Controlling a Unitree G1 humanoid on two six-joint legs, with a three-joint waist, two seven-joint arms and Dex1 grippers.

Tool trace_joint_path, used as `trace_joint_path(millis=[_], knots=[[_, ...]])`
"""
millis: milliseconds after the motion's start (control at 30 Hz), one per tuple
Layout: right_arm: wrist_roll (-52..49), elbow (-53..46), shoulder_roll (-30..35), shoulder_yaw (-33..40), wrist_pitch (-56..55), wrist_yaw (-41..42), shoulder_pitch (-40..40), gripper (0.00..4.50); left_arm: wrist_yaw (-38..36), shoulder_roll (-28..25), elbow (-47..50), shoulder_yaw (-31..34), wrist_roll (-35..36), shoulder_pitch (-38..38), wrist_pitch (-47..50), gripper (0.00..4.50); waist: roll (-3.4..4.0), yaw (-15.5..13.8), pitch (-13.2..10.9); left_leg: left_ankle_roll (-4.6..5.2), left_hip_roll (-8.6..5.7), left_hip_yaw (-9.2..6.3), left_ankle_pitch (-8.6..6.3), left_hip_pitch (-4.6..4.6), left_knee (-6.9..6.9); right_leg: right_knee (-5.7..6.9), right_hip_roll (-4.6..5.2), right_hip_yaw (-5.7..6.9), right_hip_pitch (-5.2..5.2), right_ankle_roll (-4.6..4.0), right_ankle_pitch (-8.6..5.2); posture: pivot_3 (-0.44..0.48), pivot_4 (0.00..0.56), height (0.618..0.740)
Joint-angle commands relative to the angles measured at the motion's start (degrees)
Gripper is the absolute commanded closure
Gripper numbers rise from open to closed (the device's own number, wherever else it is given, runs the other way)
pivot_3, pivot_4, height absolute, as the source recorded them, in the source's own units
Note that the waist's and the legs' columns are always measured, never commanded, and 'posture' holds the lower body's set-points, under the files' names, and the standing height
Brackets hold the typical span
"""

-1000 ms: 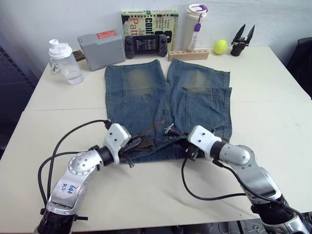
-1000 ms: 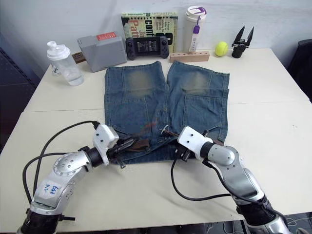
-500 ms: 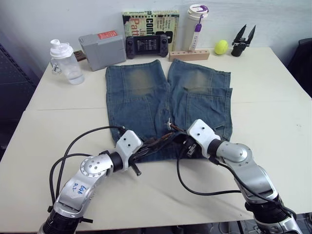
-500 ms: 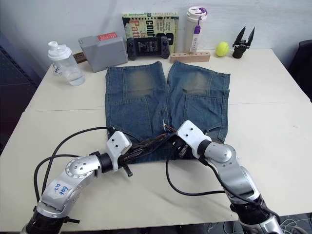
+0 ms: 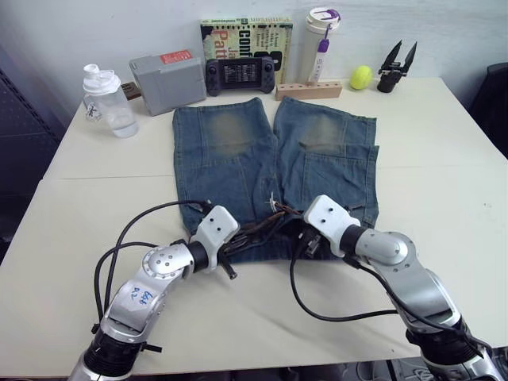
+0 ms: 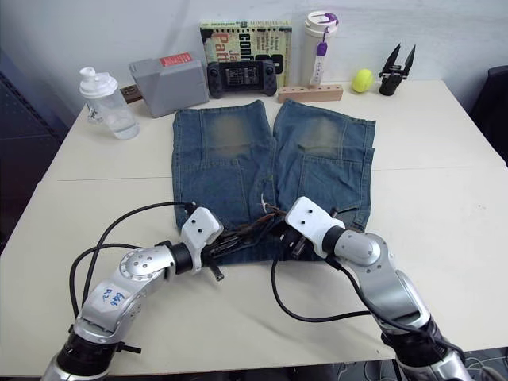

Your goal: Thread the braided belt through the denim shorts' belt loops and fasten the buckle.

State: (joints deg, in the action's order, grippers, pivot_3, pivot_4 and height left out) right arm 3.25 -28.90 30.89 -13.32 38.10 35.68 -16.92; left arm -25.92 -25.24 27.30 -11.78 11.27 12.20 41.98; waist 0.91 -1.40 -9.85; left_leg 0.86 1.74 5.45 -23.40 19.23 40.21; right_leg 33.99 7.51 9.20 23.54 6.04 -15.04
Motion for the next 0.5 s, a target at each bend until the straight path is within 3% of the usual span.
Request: trace_joint_path(millis=[33, 267, 500], knots=[[-0.63, -3.38, 0.04, -0.14, -1.06, 0.12, 0.05, 4.49, 1.0, -0.3, -1.1, -0.06, -0.84, -1.87, 2.45, 4.5, 0.0, 0.02, 0.0, 0.0, 0.0, 0.0, 0.0, 0.0, 0.0, 0.0, 0.0, 0.0, 0.0, 0.0, 0.0, 0.0, 0.15, 0.731], [-1.1, -3.29, -0.42, 0.39, -0.34, -0.37, -0.22, 4.49, 2.96, -1.67, -0.1, 3.55, -1.28, -5.09, 4.68, 4.5, 0.0, 0.23, 0.0, 0.0, 0.03, -0.04, 0.0, -0.02, -0.03, -0.01, -0.03, -0.01, 0.02, 0.0, 0.0, 0.0, 0.15, 0.731], [-1.23, -3.62, 0.28, -0.41, -0.9, 0.53, 0.33, 4.49, 6.68, 0.65, -0.34, 6.33, -1.21, -4.26, 5.56, 4.5, 0.01, 0.3, 0.01, -0.01, 0.04, -0.07, 0.0, -0.03, -0.06, -0.01, -0.03, -0.02, 0.02, 0.0, 0.0, 0.0, 0.15, 0.731]])
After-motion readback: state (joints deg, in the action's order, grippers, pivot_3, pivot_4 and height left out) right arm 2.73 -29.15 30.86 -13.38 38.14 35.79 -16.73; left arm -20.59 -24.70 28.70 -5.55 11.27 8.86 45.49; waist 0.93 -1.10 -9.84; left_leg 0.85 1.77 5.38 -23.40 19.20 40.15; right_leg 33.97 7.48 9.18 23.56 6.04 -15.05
